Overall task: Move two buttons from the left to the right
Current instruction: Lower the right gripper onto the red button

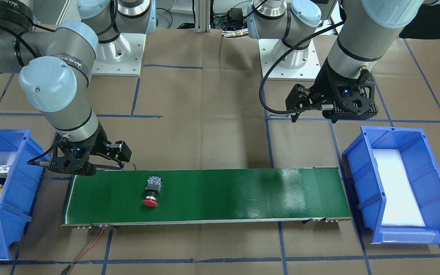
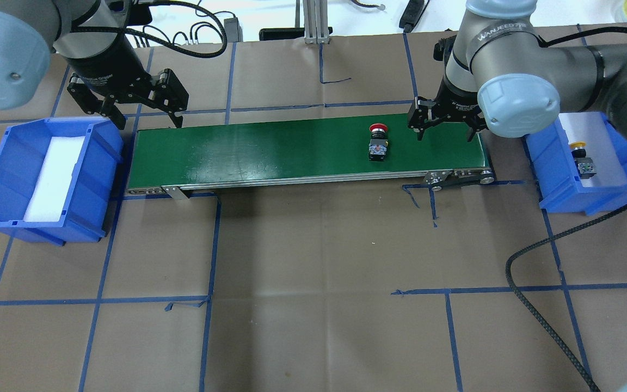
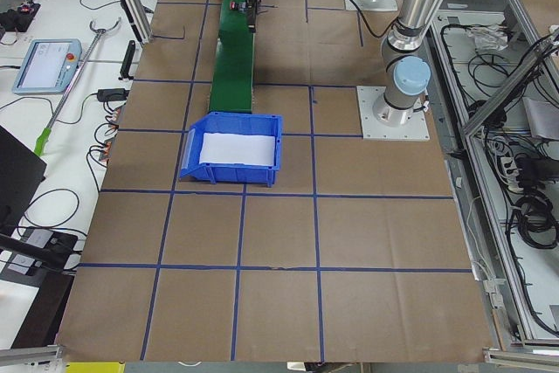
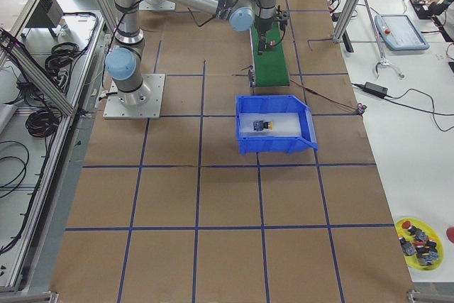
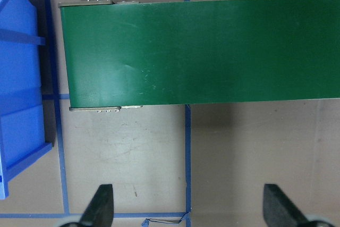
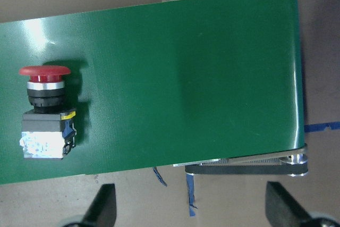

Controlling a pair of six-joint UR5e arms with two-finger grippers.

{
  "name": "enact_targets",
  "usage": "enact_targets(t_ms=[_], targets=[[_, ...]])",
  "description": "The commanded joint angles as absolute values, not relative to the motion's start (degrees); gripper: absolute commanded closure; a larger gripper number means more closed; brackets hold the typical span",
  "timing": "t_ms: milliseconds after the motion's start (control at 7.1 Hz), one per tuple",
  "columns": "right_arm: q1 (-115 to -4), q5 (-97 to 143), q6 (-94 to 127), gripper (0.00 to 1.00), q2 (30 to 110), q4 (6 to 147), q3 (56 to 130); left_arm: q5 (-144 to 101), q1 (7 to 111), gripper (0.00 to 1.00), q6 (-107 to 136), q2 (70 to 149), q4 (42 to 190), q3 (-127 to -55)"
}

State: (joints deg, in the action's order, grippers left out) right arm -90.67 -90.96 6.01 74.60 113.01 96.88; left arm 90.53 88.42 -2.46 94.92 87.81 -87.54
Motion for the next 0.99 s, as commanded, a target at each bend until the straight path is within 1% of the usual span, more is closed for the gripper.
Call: enact_targets(t_ms=[0,845], targets=[[-90.62,-90.79,6.32,0.0,72.86,113.82,96.85,90.53,88.42,0.0,-2.46,94.92,87.8,-87.54],[-91.76,-87.39,6.68,0.01,70.41,117.06,96.15,90.53,88.42,0.0,-2.55,94.92,87.8,-87.54]])
